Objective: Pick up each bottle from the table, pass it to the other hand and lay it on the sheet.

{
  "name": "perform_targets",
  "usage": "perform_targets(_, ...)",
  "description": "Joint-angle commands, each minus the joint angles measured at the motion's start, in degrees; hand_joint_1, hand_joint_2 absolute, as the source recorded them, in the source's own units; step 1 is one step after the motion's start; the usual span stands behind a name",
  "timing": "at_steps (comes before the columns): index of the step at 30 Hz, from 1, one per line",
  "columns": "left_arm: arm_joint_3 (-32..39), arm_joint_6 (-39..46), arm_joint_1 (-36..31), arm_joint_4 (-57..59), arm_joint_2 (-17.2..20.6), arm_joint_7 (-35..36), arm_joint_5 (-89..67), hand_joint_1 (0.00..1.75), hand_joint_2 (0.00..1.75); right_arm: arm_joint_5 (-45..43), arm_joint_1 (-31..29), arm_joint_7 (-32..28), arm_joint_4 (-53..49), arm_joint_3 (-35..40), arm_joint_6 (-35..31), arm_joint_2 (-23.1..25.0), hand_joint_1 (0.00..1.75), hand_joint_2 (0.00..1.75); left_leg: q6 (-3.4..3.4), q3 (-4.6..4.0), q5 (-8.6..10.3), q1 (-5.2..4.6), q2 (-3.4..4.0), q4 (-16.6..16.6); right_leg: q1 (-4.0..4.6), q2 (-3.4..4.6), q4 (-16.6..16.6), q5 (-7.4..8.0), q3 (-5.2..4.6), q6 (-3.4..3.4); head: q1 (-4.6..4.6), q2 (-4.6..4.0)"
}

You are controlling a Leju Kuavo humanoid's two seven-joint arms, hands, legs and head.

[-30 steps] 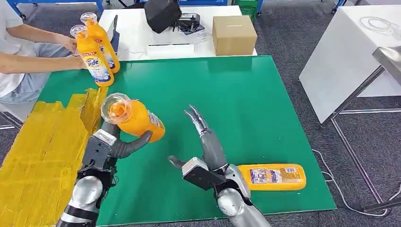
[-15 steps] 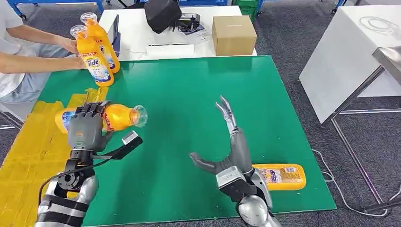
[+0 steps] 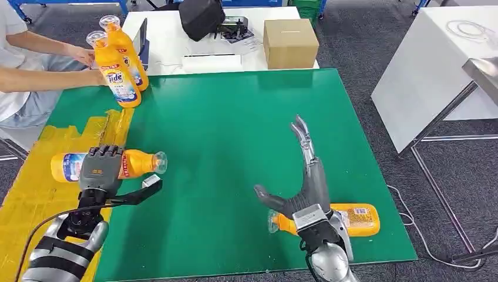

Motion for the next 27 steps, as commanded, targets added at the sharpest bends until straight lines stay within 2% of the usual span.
perform_targets(1,0.8,-5.0,-1.8,7.0,2.2,-2.6,-0.2,1.75,1.75,0.1,-0.7,0.7,1.8,-3.4,0.6,-0.1,0.00,1.75,-0.02,0.16,-0.04,0.09,-0.03,0.0,0.11,-0.10,-0.1,-0.02,0.23,-0.11,0.00,0.00)
perform_targets(8,1.8,-6.4,-0.5,6.7,3.3,-5.0,1.6,1.75,1.75,0.2,-0.8,0.8,2.6,-3.9,0.5,0.1,0.00,1.75,-0.03,0.16,-0.05,0.09,0.02,0.0,0.11,-0.05,-0.1,-0.02,0.24,-0.11,0.02,0.00)
perform_targets(12,2.4,-9.9,0.7,7.0,5.2,-6.8,4.5,1.75,1.75,0.5,-1.0,0.9,3.6,-4.2,0.3,0.3,0.00,1.75,-0.03,0.23,-0.09,0.11,0.12,0.0,0.14,0.05,-0.1,-0.02,0.30,-0.13,0.00,0.00)
perform_targets(22,3.1,-11.4,1.0,8.6,6.1,-6.0,5.9,1.75,1.75,0.7,-1.3,1.0,4.3,-4.4,0.3,0.4,0.00,1.75,-0.02,0.12,-0.03,0.05,0.07,-0.1,0.07,0.03,-0.1,0.00,0.16,-0.08,0.00,0.00)
perform_targets(23,3.5,-11.5,1.1,9.1,5.7,-6.0,6.4,0.56,1.75,0.7,-1.4,1.1,4.5,-4.5,0.2,0.5,0.00,1.75,-0.02,0.16,-0.04,0.06,0.11,-0.1,0.09,0.06,-0.1,0.01,0.21,-0.10,0.02,0.00)
perform_targets(27,3.5,-11.5,1.2,9.2,5.7,-6.0,6.3,0.56,1.75,0.7,-1.4,1.1,4.5,-4.5,0.2,0.5,0.00,1.75,-0.02,0.13,-0.02,0.03,0.03,-0.1,0.05,-0.02,-0.1,-0.01,0.19,-0.08,0.02,0.00)
